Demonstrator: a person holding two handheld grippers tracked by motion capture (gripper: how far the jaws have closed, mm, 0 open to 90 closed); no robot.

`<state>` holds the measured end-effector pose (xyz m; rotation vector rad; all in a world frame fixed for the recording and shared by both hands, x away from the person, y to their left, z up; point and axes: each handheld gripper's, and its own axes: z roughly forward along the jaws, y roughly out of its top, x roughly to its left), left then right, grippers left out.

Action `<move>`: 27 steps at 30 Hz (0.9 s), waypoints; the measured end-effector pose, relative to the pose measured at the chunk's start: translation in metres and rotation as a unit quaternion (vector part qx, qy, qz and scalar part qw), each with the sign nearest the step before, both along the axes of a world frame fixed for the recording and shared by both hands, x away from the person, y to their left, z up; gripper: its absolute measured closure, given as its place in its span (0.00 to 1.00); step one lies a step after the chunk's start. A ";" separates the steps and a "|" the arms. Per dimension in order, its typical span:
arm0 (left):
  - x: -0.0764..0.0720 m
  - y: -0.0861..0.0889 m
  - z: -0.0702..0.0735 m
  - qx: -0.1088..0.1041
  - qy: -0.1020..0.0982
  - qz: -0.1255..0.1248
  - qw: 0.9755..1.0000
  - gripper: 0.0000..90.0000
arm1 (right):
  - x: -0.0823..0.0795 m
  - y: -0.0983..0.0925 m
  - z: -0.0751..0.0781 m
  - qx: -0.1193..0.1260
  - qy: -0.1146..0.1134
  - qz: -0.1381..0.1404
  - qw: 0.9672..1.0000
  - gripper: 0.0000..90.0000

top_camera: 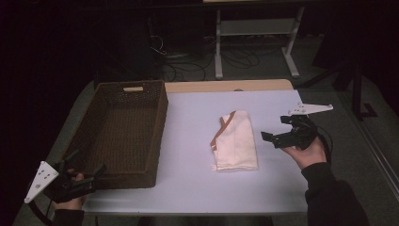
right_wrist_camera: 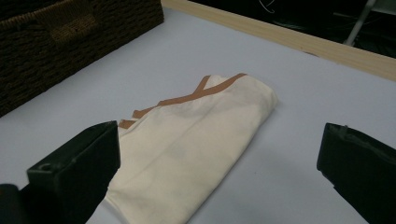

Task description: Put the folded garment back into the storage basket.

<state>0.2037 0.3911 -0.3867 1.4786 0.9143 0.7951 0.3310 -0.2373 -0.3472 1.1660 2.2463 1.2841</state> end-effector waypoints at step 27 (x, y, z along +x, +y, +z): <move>0.000 0.000 0.000 0.000 0.000 0.000 1.000 0.00 | 0.038 0.009 -0.024 -0.021 0.049 -0.006 0.999 0.00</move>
